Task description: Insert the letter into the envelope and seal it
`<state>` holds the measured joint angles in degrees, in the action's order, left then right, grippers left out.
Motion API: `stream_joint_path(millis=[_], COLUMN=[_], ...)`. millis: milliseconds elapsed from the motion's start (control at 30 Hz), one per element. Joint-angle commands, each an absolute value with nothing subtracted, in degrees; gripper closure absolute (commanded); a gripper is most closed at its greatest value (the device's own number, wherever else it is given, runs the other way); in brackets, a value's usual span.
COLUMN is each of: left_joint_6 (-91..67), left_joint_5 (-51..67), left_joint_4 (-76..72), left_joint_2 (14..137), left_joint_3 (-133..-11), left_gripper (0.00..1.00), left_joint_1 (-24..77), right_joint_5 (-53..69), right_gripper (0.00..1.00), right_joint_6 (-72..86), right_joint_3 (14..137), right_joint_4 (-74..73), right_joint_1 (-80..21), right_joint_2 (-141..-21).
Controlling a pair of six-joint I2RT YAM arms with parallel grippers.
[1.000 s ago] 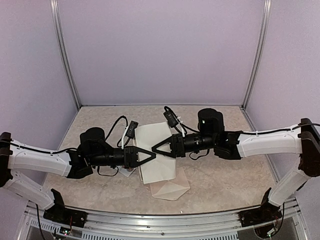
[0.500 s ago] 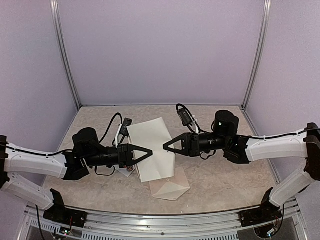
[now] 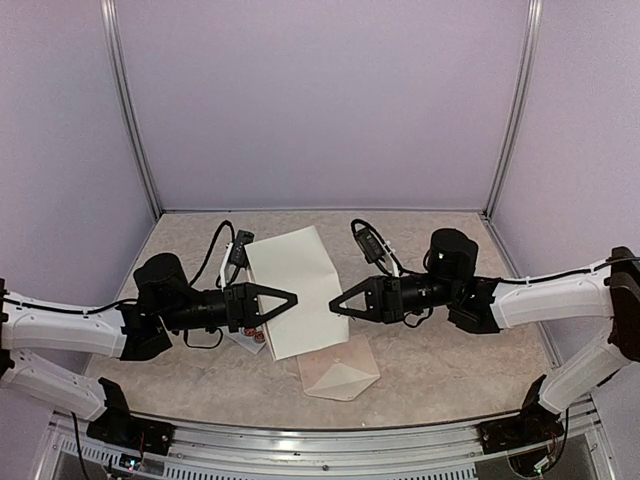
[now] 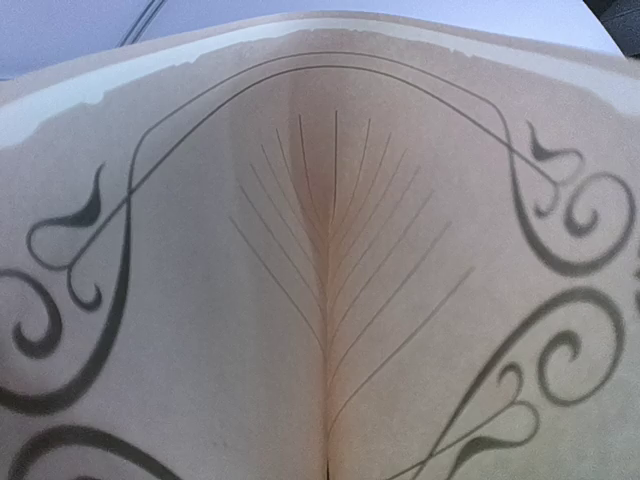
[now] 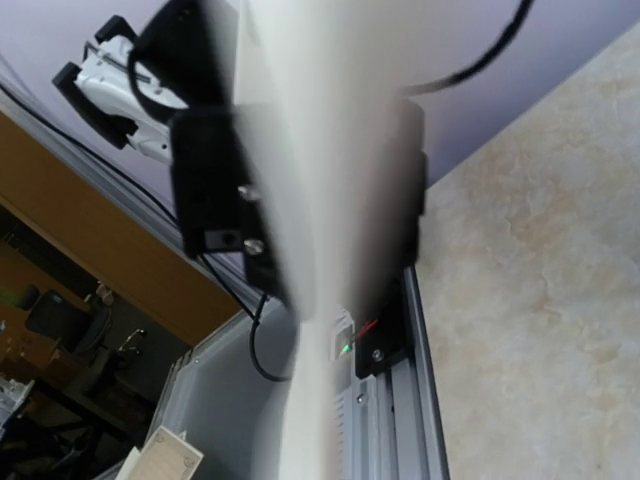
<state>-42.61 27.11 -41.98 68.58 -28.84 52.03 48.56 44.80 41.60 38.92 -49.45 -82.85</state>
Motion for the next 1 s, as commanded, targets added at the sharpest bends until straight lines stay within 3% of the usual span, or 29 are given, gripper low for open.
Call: stream_joint_path(millis=[0, 67, 133, 200, 233, 267, 300, 333, 467, 533, 567, 600, 633, 667, 833, 867, 933, 967], left_joint_6=[-42.98, -42.98, -42.98, -43.04, -43.13, -43.15, -43.14, -43.10, -43.27, -43.37, -43.41, -43.49, -43.49, -43.49, -43.50, -43.51, -43.42, -43.30], left_joint_5=[28.03, 28.20, 28.16, 28.26, 28.26, 28.22, 28.17, 28.13, 28.29, 28.29, 28.33, 28.33, 28.42, 28.45, 28.79, 28.94, 29.85, 30.93], left_joint_4=[-43.19, -43.07, -43.04, -43.07, -43.07, -43.07, -43.07, -43.07, -43.00, -43.13, -43.17, -43.22, -43.24, -43.24, -42.92, -42.94, -43.16, -43.40], left_joint_2=[67.20, 66.98, 66.68, 66.56, 66.47, 66.36, 66.25, 66.12, 65.84, 65.83, 65.83, 65.83, 65.71, 65.67, 65.30, 65.30, 65.30, 65.37], left_joint_3=[-27.89, -27.85, -27.78, -27.81, -27.82, -27.82, -27.78, -27.84, -27.75, -27.68, -27.65, -27.65, -27.65, -27.64, -27.44, -27.30, -27.09, -27.20], left_gripper=[1.00, 1.00, 1.00, 1.00, 1.00, 1.00, 1.00, 1.00, 1.00, 1.00, 1.00, 1.00, 1.00, 1.00, 1.00, 1.00, 1.00, 1.00], left_joint_1=[51.18, 50.94, 50.74, 50.65, 50.63, 50.55, 50.47, 50.39, 50.18, 50.19, 50.12, 50.10, 50.02, 49.95, 49.70, 49.66, 49.66, 49.70], right_joint_5=[49.02, 48.83, 49.37, 49.72, 49.97, 50.37, 50.44, 50.34, 49.55, 50.06, 50.39, 50.51, 50.62, 50.62, 49.98, 50.00, 49.66, 48.90], right_gripper=[1.00, 0.96, 0.52, 0.47, 0.53, 0.65, 0.86, 1.00, 1.00, 0.64, 0.60, 0.68, 1.00, 0.96, 1.00, 0.92, 0.47, 0.31], right_joint_6=[44.24, 43.80, 43.77, 43.99, 44.04, 44.18, 44.28, 44.29, 44.30, 44.48, 44.78, 45.04, 45.09, 45.13, 44.43, 44.20, 43.87, 43.69], right_joint_3=[40.06, 39.90, 39.71, 39.35, 39.16, 38.97, 38.79, 38.41, 36.98, 36.64, 36.39, 36.23, 36.05, 35.85, 35.48, 35.76, 36.30, 36.61], right_joint_4=[38.43, 37.65, 37.71, 38.02, 38.12, 38.22, 38.23, 38.12, 37.36, 37.60, 38.21, 38.64, 38.47, 38.35, 37.18, 36.72, 36.47, 36.29], right_joint_1=[-49.80, -49.82, -49.91, -50.14, -50.29, -50.43, -50.67, -50.93, -51.23, -51.34, -51.37, -51.41, -51.50, -51.43, -51.61, -51.67, -51.56, -51.57], right_joint_2=[-81.62, -81.02, -80.75, -80.73, -80.92, -81.07, -81.12, -81.06, -80.20, -80.11, -80.16, -80.28, -80.46, -80.50, -80.10, -80.07, -80.08, -79.97])
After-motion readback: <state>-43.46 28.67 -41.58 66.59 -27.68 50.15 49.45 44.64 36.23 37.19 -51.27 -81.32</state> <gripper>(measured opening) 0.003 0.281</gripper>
